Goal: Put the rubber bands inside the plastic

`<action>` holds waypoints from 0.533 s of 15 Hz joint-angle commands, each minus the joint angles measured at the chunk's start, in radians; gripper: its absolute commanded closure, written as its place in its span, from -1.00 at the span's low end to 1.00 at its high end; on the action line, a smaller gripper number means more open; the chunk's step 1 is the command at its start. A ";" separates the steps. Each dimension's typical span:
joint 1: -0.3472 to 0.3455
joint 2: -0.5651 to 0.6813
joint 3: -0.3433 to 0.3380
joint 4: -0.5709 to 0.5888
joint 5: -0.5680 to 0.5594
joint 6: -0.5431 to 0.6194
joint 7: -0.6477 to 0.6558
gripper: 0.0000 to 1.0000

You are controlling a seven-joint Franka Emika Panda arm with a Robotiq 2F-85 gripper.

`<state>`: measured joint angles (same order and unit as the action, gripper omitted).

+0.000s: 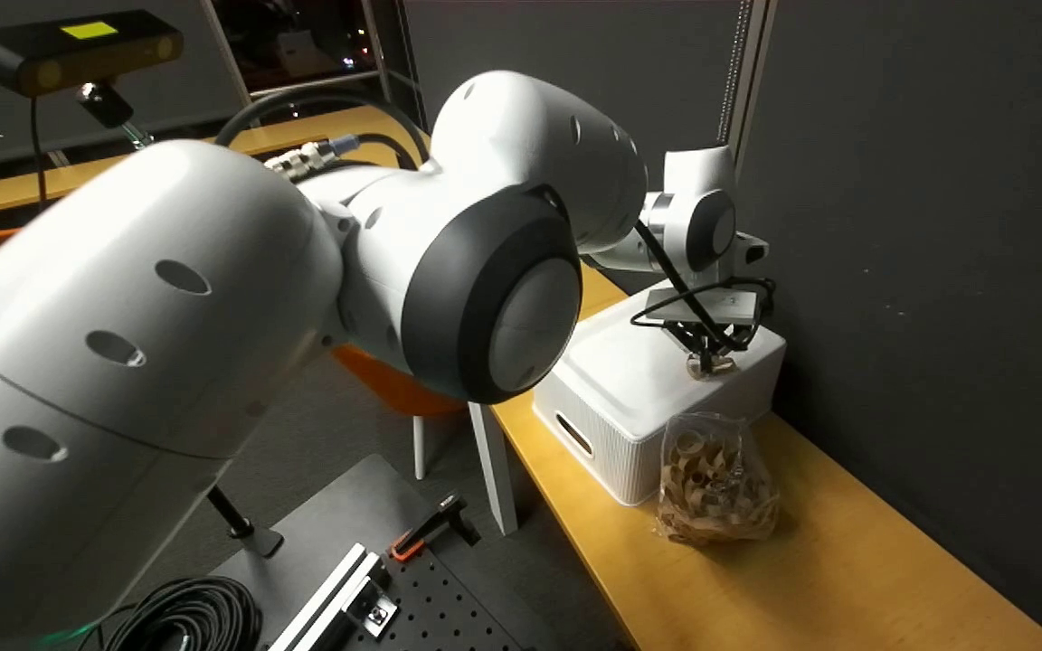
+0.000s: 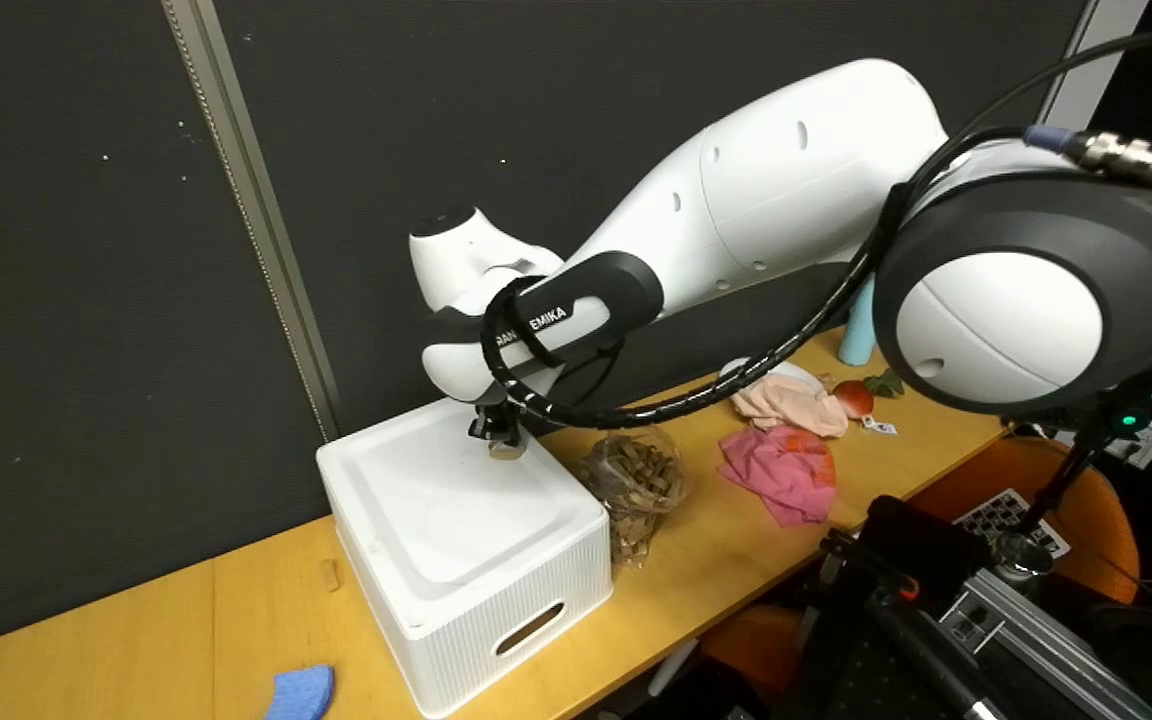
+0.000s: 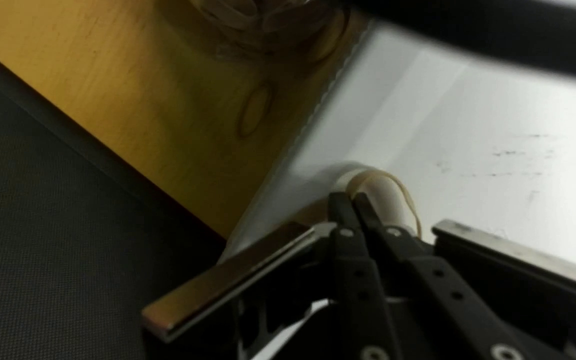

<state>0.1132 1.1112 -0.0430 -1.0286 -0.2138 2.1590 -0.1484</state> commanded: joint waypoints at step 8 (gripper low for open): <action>0.054 -0.291 -0.014 -0.323 -0.028 -0.008 0.122 0.98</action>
<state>0.1463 0.9775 -0.0429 -1.1579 -0.2190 2.1559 -0.0807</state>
